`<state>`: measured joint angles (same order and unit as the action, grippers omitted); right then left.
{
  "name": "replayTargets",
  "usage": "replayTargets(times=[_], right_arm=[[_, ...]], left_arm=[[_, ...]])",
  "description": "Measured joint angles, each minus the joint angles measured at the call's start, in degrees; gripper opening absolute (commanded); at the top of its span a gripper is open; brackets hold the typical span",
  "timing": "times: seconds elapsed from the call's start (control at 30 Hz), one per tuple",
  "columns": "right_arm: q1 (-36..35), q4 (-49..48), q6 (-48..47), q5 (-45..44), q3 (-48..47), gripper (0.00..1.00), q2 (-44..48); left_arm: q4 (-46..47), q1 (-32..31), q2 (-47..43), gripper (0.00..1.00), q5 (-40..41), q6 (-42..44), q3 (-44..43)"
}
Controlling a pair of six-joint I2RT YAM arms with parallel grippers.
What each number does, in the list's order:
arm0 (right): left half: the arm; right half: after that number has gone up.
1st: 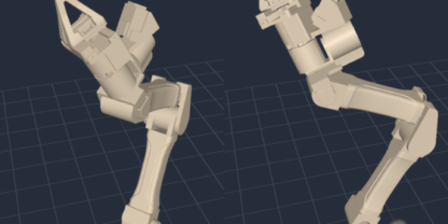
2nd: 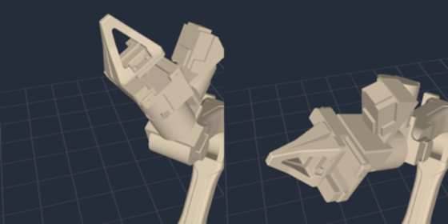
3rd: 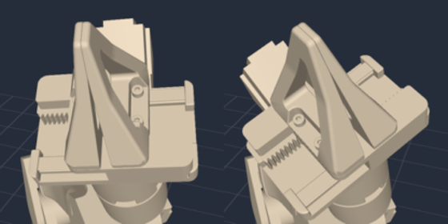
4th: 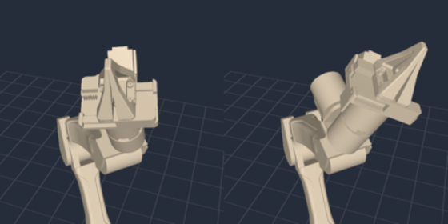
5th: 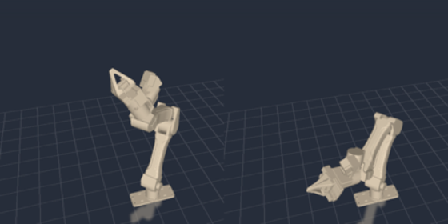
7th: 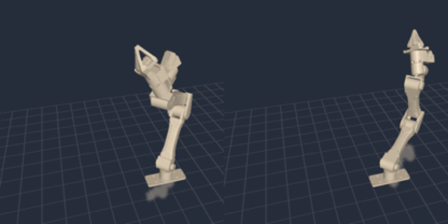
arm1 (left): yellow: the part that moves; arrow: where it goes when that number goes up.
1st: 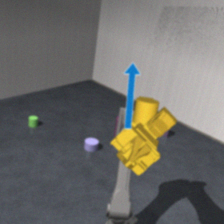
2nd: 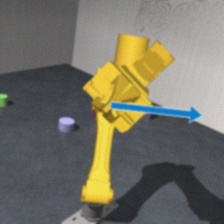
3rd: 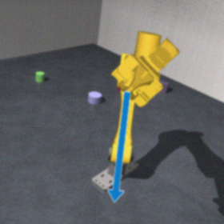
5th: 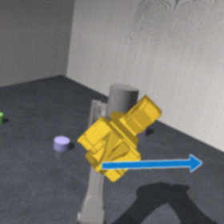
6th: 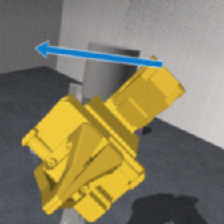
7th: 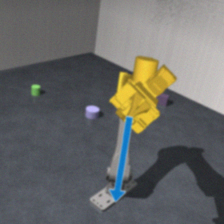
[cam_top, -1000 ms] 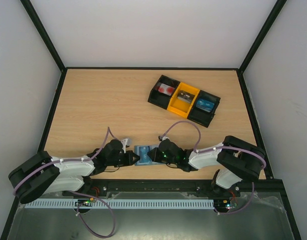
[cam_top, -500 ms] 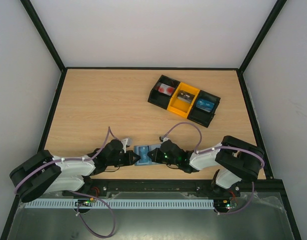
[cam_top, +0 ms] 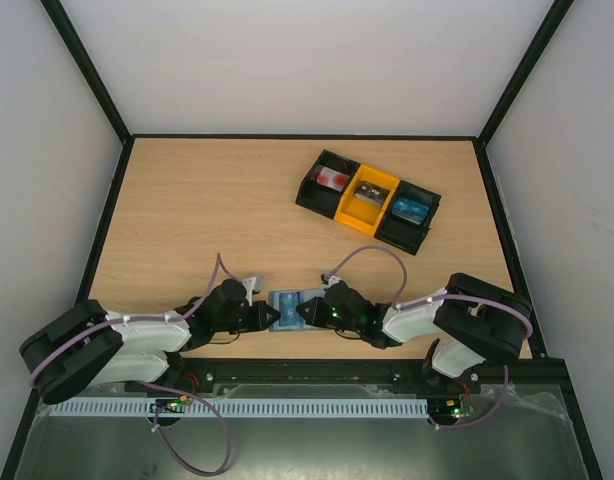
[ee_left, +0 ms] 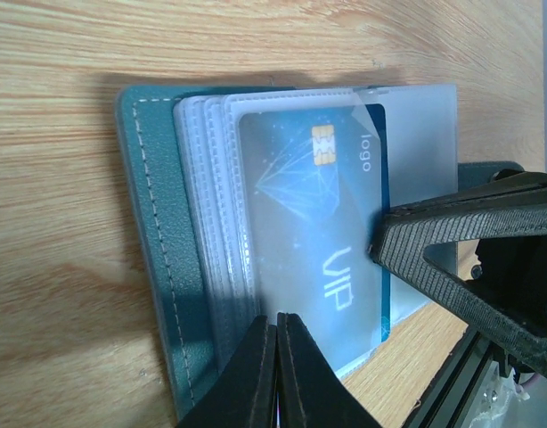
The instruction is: Take the credit cards out of the card holder
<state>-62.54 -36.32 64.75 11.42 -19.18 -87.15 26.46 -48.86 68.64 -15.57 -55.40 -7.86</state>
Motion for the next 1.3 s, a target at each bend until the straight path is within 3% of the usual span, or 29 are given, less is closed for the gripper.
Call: replayTargets(times=[0.43, 0.53, 0.63, 1.3], right_arm=[[0.2, -1.4, 0.0, 0.3, 1.7, 0.02, 0.7], [0.3, -2.6, 0.0, 0.5, 2.5, 0.06, 1.0], [0.3, -2.8, 0.2, 0.5, 2.7, 0.02, 1.0], [0.3, -5.7, 1.1, 1.3, 4.5, 0.04, 1.8]], left_arm=[[0.0, 0.0, 0.2, 0.03, 0.7, 0.2, 0.1], [0.0, 0.0, 0.2, 0.03, 0.7, 0.3, 0.1], [0.0, 0.0, 0.2, 0.03, 0.7, 0.3, 0.1], [-0.6, 0.0, -0.4, 0.03, 1.0, 0.3, 0.2]])
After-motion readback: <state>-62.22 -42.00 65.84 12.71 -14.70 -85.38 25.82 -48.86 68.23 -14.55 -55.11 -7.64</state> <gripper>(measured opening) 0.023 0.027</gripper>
